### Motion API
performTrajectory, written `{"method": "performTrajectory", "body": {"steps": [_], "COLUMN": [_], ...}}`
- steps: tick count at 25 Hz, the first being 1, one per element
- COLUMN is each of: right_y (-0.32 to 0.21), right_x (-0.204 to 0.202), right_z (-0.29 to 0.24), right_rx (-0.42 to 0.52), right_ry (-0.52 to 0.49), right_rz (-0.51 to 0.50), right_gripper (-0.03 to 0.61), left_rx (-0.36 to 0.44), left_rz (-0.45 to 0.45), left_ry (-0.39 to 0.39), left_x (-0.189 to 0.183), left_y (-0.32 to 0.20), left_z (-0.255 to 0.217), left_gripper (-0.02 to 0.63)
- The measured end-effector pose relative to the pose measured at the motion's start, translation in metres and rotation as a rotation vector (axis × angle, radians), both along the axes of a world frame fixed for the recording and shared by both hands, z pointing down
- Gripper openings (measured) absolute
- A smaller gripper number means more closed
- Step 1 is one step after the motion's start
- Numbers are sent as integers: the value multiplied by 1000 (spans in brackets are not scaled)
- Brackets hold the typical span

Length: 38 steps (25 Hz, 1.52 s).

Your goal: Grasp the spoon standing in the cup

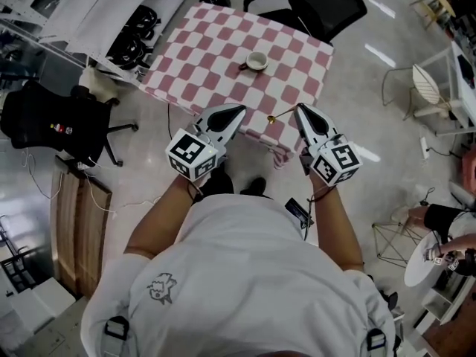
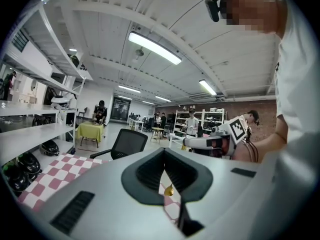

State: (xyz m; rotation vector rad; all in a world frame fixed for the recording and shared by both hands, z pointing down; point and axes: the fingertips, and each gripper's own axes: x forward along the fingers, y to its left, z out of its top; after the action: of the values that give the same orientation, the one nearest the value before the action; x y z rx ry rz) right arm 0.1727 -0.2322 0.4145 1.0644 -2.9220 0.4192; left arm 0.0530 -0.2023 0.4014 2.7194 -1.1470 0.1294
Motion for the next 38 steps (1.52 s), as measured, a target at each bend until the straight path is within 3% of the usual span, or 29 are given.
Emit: {"method": "performTrajectory", "body": {"steps": [9,32,38], "right_y": [36,178,216], "right_x": [-16,-141,-157], "right_z": [-7,-29,-27], "right_rx": [6,78,78], "right_ry": [-7,46,43], "right_rz": [49,134,156], "right_gripper": [34,34,34], "left_rx": [-12,65,48], "left_rz": [53,169,190], "left_ry": [12,27,22], "left_x": [-13,-153,-168], "left_y": [34,149,182], "left_z": [5,-13,-6], "left_gripper": [14,14,14]}}
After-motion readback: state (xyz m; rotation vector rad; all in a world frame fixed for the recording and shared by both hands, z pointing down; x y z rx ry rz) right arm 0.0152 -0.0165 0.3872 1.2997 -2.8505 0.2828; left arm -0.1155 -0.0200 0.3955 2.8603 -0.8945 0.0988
